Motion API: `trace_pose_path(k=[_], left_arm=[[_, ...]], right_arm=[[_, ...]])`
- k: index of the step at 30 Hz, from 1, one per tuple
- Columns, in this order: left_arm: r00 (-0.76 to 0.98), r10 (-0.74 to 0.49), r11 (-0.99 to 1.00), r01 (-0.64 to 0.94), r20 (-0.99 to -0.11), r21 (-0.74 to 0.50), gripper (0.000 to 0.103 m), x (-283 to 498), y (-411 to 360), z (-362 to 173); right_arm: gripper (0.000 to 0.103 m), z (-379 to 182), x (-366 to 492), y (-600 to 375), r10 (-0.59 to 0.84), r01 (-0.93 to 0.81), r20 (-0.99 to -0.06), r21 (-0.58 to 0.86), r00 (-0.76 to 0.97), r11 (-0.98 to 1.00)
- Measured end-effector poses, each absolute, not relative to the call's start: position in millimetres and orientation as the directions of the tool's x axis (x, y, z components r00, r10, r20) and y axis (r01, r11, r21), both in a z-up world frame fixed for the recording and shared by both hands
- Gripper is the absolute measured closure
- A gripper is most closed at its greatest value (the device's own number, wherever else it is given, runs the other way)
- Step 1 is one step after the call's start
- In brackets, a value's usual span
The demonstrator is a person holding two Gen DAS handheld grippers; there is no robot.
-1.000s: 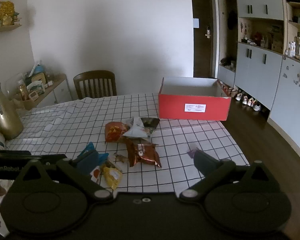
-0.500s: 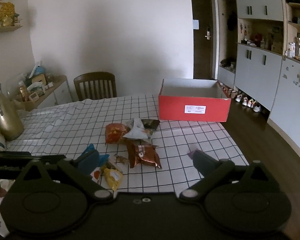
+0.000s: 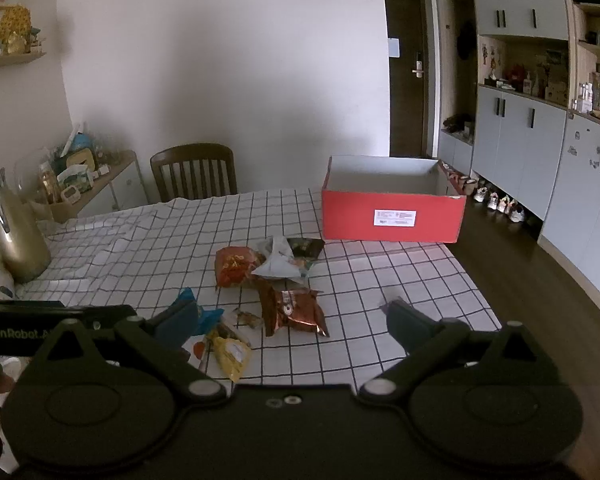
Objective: Organize snacks
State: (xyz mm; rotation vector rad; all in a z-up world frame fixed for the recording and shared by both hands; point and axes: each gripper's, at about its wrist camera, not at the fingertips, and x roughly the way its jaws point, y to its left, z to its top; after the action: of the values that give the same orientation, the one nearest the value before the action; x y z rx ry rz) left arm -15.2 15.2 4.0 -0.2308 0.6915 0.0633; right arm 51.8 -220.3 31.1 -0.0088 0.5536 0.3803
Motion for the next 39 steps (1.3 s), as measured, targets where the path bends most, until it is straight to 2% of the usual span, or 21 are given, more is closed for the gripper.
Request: trace_pose_path(k=[9, 20, 26, 37, 39], left_arm=[[0.777, -0.013, 0.965, -0.155, -0.629, -0.211, 0.000, -9.6, 23.9, 1.6], [0.731, 0.018, 0.943, -0.239, -0.682, -0.231, 0.000, 11.3, 43.1, -18.6], [0.689, 0.016, 0.948, -0.242, -0.725, -0.209, 0.000, 24.6, 37.7, -39.2], [0.599, 0.102, 0.921, -0.358, -0.794, -0.152, 0.001, 43.9, 48.5, -81.4], [0.571, 0.083, 0.906, -0.385, -0.817, -0.177, 0.001, 50.3, 54.3, -88.5]], right_arm=[[0.002, 36.3, 52.6, -215.4, 0.358, -0.380, -0.496, 0.059, 0.791, 0.923], [0.008, 22.1, 85.1, -232.4, 0.355, -0.393, -0.524, 0.042, 0.774, 0.919], [0.014, 4.1, 116.1, -246.8, 0.337, -0.384, -0.564, 0.038, 0.754, 0.923], [0.023, -45.6, 184.0, -274.6, 0.292, -0.365, -0.666, 0.032, 0.686, 0.930], [0.023, -53.5, 195.8, -277.8, 0.279, -0.362, -0.682, 0.023, 0.676, 0.932]])
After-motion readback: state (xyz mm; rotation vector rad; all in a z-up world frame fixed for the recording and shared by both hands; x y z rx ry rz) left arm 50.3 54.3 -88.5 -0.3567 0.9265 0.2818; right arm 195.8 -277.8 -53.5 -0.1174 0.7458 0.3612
